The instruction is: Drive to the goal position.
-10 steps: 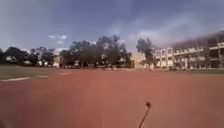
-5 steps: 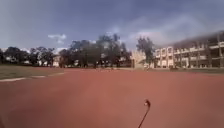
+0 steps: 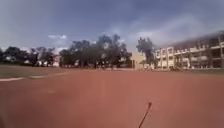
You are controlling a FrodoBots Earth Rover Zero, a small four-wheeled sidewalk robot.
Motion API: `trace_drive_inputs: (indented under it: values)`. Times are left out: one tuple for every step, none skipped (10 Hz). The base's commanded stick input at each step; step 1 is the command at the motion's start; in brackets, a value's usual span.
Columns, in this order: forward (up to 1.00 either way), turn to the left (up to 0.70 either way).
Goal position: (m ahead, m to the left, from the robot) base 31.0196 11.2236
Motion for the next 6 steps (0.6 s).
trace_drive_inputs:
  values:
    - [0.70,0.00]
    - [0.70,0.00]
    - [0.70,0.00]
    - [0.70,0.00]
    - [0.70,0.00]
    - [0.70,0.00]
